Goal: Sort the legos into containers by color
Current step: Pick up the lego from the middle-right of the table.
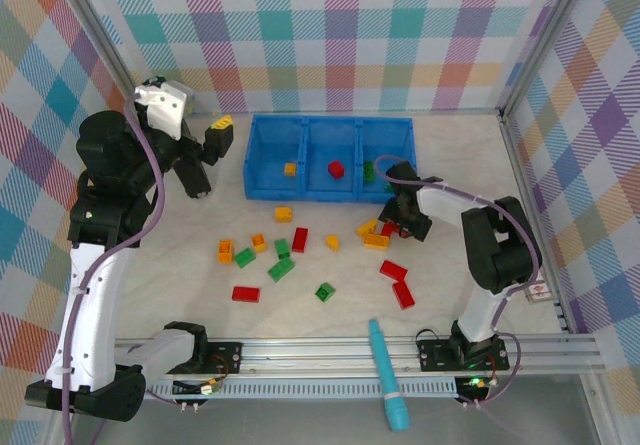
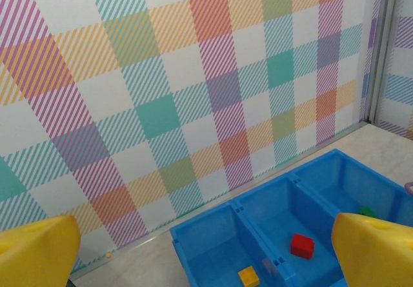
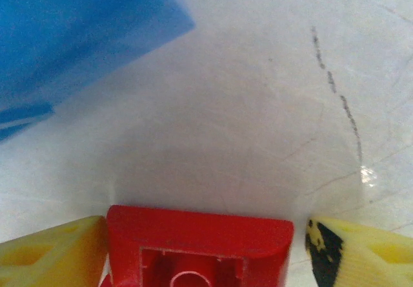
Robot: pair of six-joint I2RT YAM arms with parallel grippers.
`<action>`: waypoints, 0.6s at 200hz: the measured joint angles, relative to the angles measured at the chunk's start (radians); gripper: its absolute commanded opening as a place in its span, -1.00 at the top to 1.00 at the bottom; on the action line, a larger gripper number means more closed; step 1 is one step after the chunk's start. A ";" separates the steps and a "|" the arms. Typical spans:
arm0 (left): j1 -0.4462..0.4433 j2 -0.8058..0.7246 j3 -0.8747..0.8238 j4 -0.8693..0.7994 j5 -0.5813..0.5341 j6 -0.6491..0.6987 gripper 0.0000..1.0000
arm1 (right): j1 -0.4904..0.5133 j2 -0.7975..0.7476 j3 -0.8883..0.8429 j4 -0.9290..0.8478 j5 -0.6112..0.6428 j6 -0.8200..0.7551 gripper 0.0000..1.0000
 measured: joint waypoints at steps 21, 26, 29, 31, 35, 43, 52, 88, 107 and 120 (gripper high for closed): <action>0.000 0.000 0.000 0.000 0.000 0.003 -1.00 | 0.000 0.002 0.001 -0.016 0.011 -0.008 -0.23; 0.000 0.000 0.000 0.000 0.000 0.003 -1.00 | 0.000 0.002 0.002 -0.016 0.012 -0.016 -0.18; 0.000 0.000 0.000 0.000 0.000 0.003 -1.00 | 0.000 0.001 0.002 -0.017 0.013 -0.014 -0.16; 0.000 0.000 0.000 0.000 0.000 0.003 -1.00 | 0.000 0.000 0.002 -0.017 0.013 -0.021 -0.15; 0.000 0.000 0.000 0.000 0.000 0.003 -1.00 | 0.000 0.000 0.003 -0.019 0.014 -0.018 -0.14; 0.000 0.000 0.000 0.000 0.000 0.003 -0.99 | 0.000 -0.001 0.003 -0.020 0.014 -0.025 -0.08; 0.000 0.000 0.000 0.000 0.000 0.003 -1.00 | 0.000 -0.001 0.003 -0.021 0.017 -0.027 -0.02; 0.000 0.000 0.000 0.000 0.000 0.003 -1.00 | 0.000 -0.011 -0.002 -0.023 0.016 -0.053 0.11; 0.000 0.000 0.000 0.000 0.000 0.003 -1.00 | 0.000 -0.024 -0.003 -0.035 0.010 -0.080 0.11; 0.000 0.000 0.000 0.000 0.000 0.003 -1.00 | 0.000 -0.043 -0.002 -0.068 0.004 -0.103 0.11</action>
